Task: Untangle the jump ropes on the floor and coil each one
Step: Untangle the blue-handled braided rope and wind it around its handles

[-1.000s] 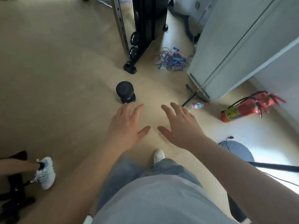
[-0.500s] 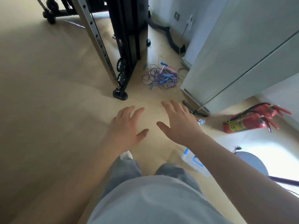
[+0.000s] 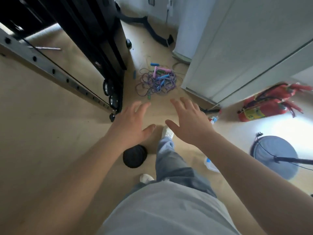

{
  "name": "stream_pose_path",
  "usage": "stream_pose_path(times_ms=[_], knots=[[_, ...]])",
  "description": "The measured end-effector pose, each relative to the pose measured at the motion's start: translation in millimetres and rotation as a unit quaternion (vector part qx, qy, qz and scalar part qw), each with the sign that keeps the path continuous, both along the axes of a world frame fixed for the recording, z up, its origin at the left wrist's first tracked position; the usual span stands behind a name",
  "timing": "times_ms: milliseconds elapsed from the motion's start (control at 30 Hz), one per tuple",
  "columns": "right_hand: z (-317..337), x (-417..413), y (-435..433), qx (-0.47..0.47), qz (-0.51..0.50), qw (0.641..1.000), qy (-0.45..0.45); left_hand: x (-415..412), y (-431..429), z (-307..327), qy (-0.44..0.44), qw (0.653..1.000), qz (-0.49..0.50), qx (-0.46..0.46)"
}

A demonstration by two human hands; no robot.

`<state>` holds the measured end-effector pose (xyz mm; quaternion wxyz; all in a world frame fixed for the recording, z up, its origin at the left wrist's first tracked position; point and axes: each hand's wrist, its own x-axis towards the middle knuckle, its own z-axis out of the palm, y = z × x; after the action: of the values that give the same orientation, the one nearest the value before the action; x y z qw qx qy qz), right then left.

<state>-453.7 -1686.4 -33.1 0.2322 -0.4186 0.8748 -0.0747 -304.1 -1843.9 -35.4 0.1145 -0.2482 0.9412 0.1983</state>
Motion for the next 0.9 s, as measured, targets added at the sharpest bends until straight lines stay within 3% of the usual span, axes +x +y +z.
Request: stream_pose_path(times_ms=[500,733,900], knots=[[-62.6,-224.0,-170.9,0.006,-0.019,0.999,-0.036,-235.0,-169.1,-61.2,-0.037,0.996,0.039,0.072],[-160.3,-264.9,-229.8,0.012,-0.113,0.992,-0.061,-315.0,-228.5,-166.1,-0.089,0.991,0.002,0.095],[-250.9,-282.0,-257.7,0.039,-0.192,0.978,-0.077,-356.0,-267.8,-274.4,-0.125,0.983,-0.076,0.113]])
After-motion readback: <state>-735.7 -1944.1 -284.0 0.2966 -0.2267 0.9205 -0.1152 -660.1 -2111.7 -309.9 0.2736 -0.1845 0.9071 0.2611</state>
